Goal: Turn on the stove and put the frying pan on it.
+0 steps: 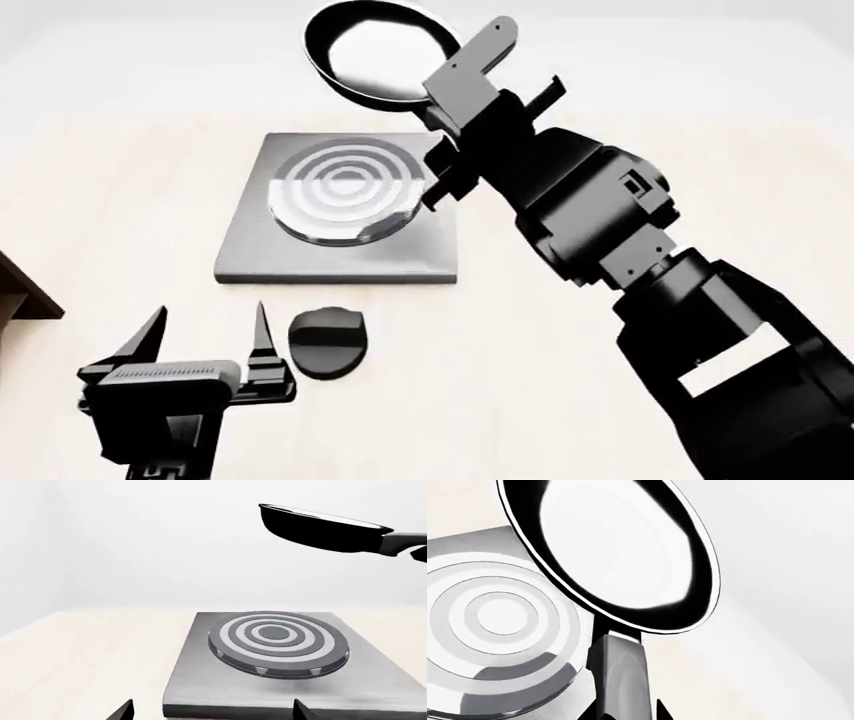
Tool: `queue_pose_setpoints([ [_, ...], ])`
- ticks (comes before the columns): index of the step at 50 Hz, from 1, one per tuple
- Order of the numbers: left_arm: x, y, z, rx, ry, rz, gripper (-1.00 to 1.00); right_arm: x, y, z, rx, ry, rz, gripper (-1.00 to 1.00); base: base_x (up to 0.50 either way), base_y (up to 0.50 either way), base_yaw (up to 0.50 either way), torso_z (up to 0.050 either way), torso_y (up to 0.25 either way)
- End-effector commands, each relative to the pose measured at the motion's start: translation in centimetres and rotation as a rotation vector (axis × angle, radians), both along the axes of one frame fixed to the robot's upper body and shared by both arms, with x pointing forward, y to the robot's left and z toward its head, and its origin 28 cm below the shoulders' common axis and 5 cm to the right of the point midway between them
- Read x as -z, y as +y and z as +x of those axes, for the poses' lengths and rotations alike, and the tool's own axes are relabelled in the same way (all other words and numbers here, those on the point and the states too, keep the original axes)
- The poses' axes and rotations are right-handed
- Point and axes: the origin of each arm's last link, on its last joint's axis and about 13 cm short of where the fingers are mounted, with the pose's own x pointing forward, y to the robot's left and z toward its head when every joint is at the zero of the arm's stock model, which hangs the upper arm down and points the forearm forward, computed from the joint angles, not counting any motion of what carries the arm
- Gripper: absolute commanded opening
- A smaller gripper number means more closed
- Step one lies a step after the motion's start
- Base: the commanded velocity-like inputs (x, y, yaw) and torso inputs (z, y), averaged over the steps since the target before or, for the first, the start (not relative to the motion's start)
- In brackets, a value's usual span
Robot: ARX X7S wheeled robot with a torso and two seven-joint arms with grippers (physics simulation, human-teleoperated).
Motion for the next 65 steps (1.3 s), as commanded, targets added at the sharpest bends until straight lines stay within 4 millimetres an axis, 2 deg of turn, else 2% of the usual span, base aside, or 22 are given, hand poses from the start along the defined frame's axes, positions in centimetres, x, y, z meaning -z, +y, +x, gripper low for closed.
queue_pose_setpoints([
  [1, 0.2, 0.1, 0.0, -0.002, 0.0, -0.004, 1.0, -1.3, 1.5, 0.3, 0.005, -0.101, -0.011, -1.0, 0.0, 0.0, 0.0, 0.0, -0.25],
  [10, 0.3, 0.1, 0.0, -0.002, 0.009, -0.008, 1.0, -0.8, 2.6, 0.0, -0.026, -0.101, -0.011, -1.0, 0.0, 0.0, 0.0, 0.0, -0.23],
  [26, 0.5, 0.1, 0.0, 0.002, 0.026, -0.023, 1.0, -0.1, 4.3, -0.1, -0.072, -0.112, -0.013, -1.0, 0.0, 0.0, 0.0, 0.0, 0.0],
  [35, 0.6, 0.2, 0.1, 0.004, 0.035, -0.031, 1.0, 1.1, 5.1, -0.3, -0.103, -0.085, 0.009, -1.0, 0.0, 0.0, 0.0, 0.0, 0.002],
  [52, 0.7, 0.3, 0.1, -0.004, 0.037, -0.035, 1.0, 3.0, 5.5, -0.5, -0.114, -0.063, -0.006, -1.0, 0.0, 0.0, 0.0, 0.0, 0.002],
  [65, 0.7, 0.2, 0.1, -0.006, 0.038, -0.032, 1.0, 4.3, 4.9, -0.6, -0.1, -0.05, -0.034, -1.0, 0.0, 0.0, 0.0, 0.0, 0.002],
])
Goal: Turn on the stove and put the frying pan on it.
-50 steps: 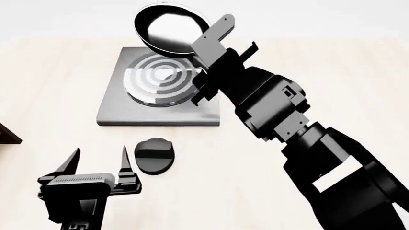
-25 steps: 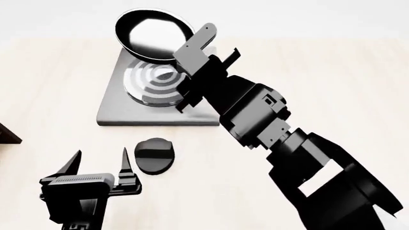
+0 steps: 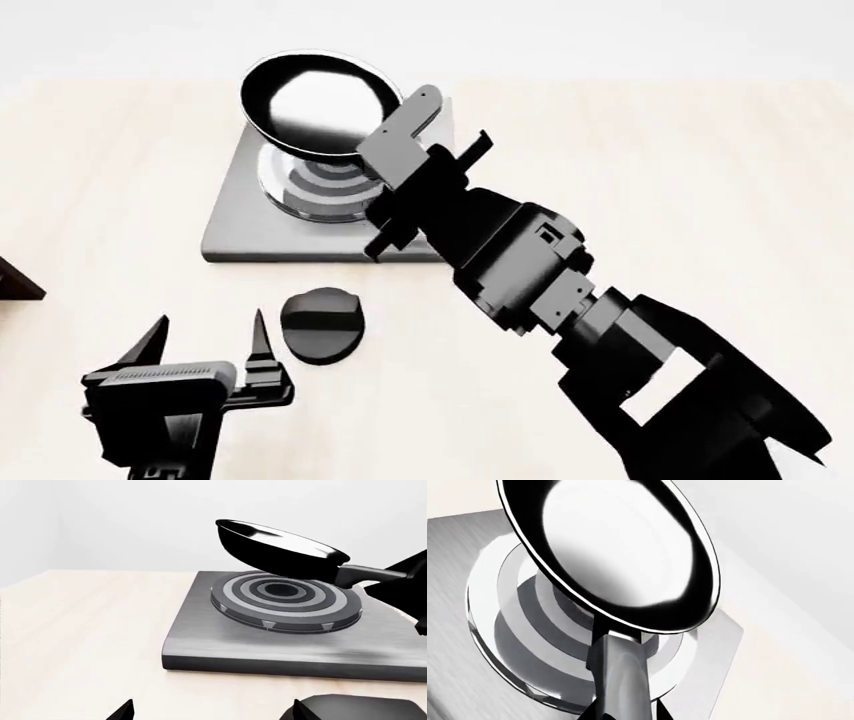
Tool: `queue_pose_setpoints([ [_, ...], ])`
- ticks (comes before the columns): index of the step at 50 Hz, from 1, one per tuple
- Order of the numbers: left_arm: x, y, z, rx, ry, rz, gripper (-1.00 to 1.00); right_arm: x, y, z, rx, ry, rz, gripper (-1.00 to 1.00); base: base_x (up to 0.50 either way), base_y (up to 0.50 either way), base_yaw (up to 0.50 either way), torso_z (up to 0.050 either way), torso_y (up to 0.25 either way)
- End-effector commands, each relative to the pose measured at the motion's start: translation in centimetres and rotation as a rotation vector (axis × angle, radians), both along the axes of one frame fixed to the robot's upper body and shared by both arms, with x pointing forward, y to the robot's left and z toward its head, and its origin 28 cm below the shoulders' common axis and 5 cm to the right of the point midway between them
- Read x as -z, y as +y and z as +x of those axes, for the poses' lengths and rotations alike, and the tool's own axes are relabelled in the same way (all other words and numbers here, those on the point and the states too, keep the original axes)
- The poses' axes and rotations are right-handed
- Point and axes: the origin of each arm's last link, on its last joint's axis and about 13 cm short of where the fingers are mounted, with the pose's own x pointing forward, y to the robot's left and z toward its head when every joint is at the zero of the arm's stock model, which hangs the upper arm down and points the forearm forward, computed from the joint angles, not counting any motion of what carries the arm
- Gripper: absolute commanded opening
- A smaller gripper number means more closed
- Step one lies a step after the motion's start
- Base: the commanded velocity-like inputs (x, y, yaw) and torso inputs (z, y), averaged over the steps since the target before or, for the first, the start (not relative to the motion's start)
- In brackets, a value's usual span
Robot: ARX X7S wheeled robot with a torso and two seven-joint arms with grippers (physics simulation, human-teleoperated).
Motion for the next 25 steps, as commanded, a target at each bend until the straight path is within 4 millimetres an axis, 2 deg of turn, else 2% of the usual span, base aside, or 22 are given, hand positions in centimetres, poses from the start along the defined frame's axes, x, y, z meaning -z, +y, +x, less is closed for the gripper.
queue_pose_setpoints([
  [1, 0.0, 0.0, 0.0, -0.001, 0.001, 0.002, 1.0, -0.4, -0.1, 0.0, 0.012, -0.085, -0.04, -1.0, 0.0, 0.0, 0.0, 0.0, 0.0],
  [25, 0.0, 0.1, 0.0, -0.008, 0.005, -0.003, 1.0, 2.2, -0.3, 0.5, 0.019, -0.043, -0.106, -1.0, 0.0, 0.0, 0.0, 0.001, 0.001],
])
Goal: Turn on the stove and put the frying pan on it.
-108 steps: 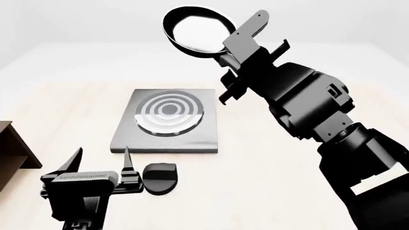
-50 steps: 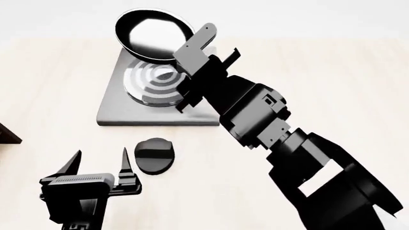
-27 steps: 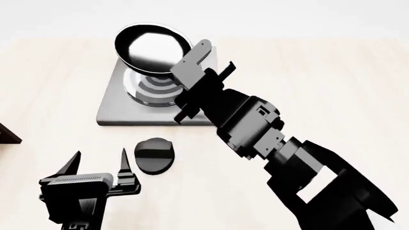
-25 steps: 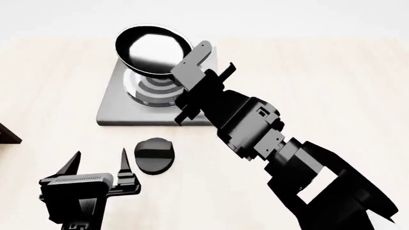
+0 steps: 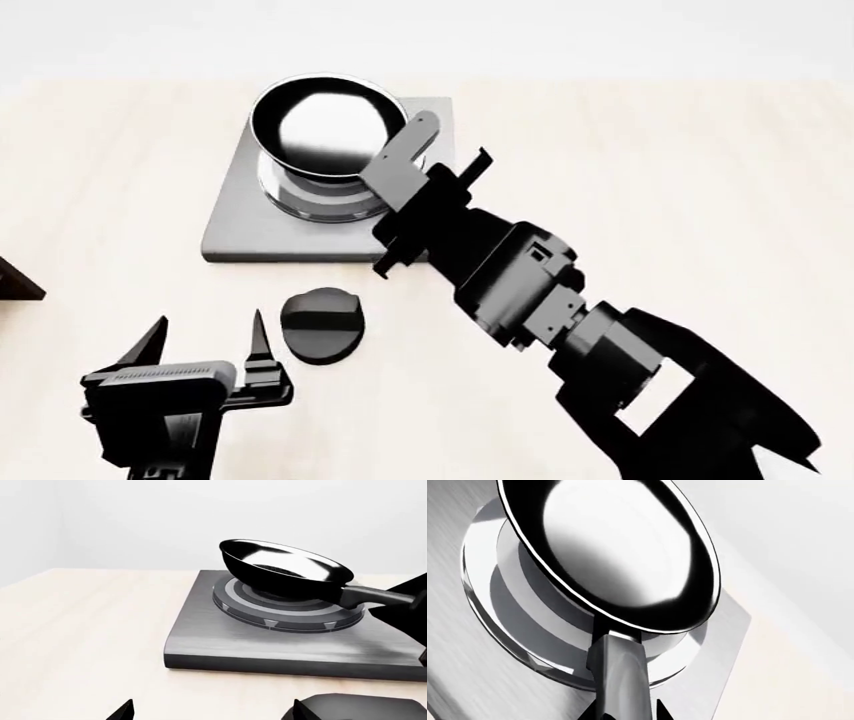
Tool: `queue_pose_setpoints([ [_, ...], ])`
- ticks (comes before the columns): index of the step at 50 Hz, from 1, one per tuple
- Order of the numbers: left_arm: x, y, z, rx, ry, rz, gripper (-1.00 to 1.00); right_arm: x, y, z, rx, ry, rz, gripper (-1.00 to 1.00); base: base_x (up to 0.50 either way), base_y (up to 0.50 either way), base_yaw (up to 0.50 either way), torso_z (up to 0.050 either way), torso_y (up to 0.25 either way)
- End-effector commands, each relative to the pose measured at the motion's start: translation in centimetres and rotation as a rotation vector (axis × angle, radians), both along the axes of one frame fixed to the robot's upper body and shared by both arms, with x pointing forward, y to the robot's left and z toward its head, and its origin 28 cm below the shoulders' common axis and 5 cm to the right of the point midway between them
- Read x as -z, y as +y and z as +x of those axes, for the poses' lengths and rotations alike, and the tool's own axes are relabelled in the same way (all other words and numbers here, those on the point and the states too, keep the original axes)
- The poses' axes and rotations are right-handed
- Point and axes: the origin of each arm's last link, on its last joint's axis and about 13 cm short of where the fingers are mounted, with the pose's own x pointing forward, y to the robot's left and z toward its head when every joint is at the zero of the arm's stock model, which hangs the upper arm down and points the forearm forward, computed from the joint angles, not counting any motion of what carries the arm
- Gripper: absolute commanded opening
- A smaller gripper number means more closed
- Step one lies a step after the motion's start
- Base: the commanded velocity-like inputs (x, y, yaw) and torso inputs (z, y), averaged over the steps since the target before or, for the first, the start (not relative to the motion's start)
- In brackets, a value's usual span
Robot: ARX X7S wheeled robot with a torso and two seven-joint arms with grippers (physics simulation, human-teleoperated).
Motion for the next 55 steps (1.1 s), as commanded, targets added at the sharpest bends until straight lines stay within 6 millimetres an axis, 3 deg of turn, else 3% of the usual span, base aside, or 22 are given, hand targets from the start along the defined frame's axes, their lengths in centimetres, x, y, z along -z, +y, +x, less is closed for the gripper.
queue_pose_setpoints([
  [1, 0.0, 0.0, 0.0, -0.002, 0.001, -0.001, 1.0, 0.2, -0.1, 0.3, 0.008, -0.044, -0.049, -1.0, 0.01, 0.0, 0.0, 0.0, 0.0],
  [25, 0.0, 0.1, 0.0, -0.009, 0.0, 0.001, 1.0, 1.2, -0.2, 0.5, 0.003, -0.02, -0.076, -1.0, 0.0, 0.0, 0.0, 0.0, 0.0],
  [26, 0.0, 0.1, 0.0, -0.009, 0.001, 0.0, 1.0, 1.2, -0.2, 0.5, 0.003, -0.02, -0.077, 1.0, 0.0, 0.0, 0.0, 0.0, 0.0],
  [55, 0.2, 0.1, 0.1, -0.009, 0.005, -0.001, 1.0, -0.4, -0.3, 0.1, -0.034, 0.144, 0.132, 1.0, 0.0, 0.0, 0.0, 0.0, 0.0],
])
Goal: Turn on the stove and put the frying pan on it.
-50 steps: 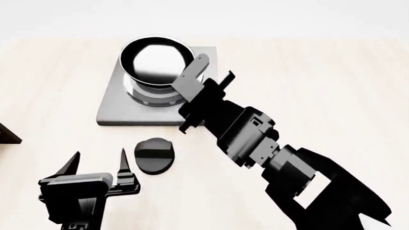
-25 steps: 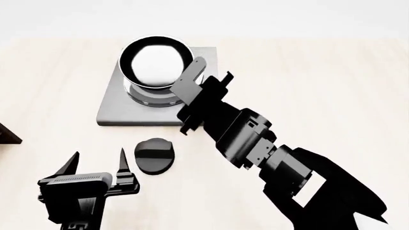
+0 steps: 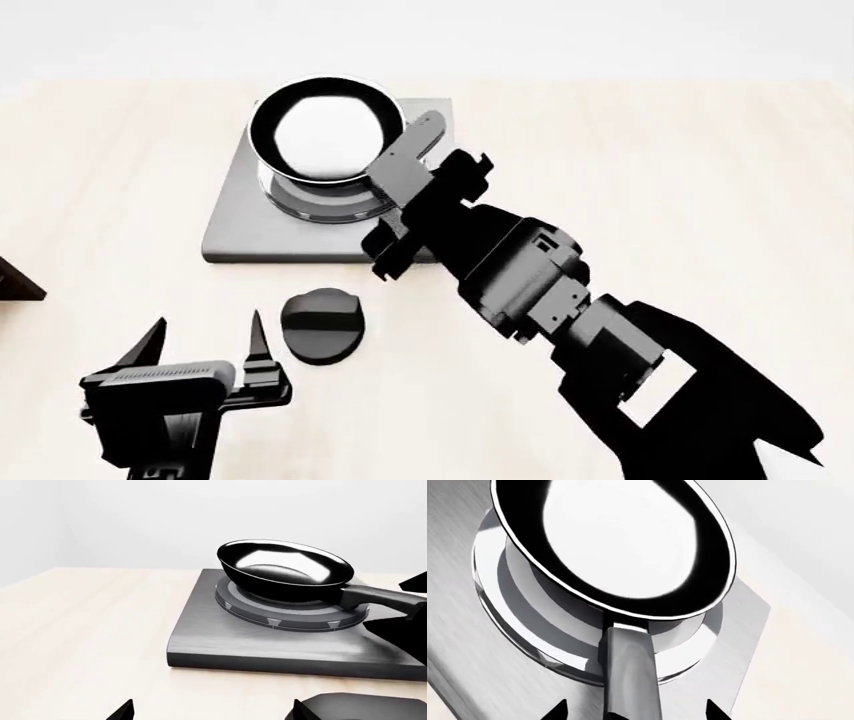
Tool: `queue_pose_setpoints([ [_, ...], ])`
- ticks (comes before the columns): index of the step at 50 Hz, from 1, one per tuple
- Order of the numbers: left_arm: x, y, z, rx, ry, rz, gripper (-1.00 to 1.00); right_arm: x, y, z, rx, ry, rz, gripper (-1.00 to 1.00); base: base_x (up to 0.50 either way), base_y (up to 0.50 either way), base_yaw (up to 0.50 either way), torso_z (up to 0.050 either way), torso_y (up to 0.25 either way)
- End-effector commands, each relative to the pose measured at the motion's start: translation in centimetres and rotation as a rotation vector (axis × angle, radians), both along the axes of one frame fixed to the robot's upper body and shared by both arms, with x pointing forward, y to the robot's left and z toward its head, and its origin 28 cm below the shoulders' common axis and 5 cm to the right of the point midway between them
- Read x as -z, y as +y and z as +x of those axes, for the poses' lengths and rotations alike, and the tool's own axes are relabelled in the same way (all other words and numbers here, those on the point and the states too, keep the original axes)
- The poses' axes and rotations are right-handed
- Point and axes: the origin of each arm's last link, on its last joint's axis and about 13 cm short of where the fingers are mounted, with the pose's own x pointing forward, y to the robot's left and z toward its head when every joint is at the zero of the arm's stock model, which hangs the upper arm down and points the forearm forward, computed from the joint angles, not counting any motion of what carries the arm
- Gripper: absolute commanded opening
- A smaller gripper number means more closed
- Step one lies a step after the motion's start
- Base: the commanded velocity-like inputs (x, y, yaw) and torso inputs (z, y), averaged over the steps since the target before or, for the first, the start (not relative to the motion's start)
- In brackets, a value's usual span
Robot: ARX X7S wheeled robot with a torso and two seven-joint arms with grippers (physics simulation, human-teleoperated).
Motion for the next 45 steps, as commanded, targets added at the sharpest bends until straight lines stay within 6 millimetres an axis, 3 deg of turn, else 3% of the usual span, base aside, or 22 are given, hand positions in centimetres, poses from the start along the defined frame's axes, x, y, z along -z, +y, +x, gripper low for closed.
queue_pose_setpoints([
  [1, 0.0, 0.0, 0.0, -0.002, 0.0, 0.0, 1.0, -0.5, 0.0, -0.3, -0.021, 0.072, 0.087, 1.0, 0.0, 0.0, 0.0, 0.0, 0.0],
  [29, -0.2, -0.1, 0.0, 0.0, -0.005, 0.008, 1.0, -4.2, -1.8, -3.7, -0.089, -0.016, 0.123, 1.0, 0.0, 0.0, 0.0, 0.0, 0.0],
  [45, -0.3, -0.2, -0.1, 0.0, -0.012, 0.005, 1.0, -5.5, -4.1, -8.2, -0.117, -0.221, 0.215, 1.0, 0.0, 0.0, 0.0, 0.0, 0.0],
])
